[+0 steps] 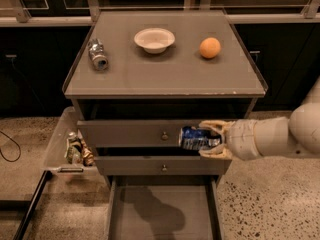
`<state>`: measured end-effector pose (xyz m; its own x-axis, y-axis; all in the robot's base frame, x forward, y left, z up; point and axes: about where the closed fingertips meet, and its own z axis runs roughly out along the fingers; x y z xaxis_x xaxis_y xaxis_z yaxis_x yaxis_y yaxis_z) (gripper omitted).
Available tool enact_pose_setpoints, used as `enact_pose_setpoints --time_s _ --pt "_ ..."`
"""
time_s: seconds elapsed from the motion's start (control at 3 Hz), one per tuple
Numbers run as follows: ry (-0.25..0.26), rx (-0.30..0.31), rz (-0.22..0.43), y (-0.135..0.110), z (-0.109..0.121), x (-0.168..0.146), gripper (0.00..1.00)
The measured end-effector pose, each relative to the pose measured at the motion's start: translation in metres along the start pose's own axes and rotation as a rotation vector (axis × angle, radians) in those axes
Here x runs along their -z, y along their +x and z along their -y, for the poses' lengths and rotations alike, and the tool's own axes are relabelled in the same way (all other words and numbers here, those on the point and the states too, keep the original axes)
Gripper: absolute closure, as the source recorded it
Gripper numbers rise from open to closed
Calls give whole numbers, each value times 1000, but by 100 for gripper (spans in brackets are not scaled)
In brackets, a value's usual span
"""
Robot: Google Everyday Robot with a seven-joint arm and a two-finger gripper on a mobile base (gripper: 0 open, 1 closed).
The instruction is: Pick pepsi can from bottom drawer and place on counter
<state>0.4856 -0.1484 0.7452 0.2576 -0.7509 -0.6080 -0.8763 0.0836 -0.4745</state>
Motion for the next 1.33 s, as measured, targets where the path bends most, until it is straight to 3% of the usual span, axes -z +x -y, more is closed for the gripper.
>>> enact_pose_setpoints --time_s 0.33,0.67,1.0,1.33 --pt "41 2 -18 -42 65 45 100" --pt "41 2 -18 -42 65 45 100" --pt "29 28 6 -49 88 41 100" --pt "-7 63 54 -66 125 32 100"
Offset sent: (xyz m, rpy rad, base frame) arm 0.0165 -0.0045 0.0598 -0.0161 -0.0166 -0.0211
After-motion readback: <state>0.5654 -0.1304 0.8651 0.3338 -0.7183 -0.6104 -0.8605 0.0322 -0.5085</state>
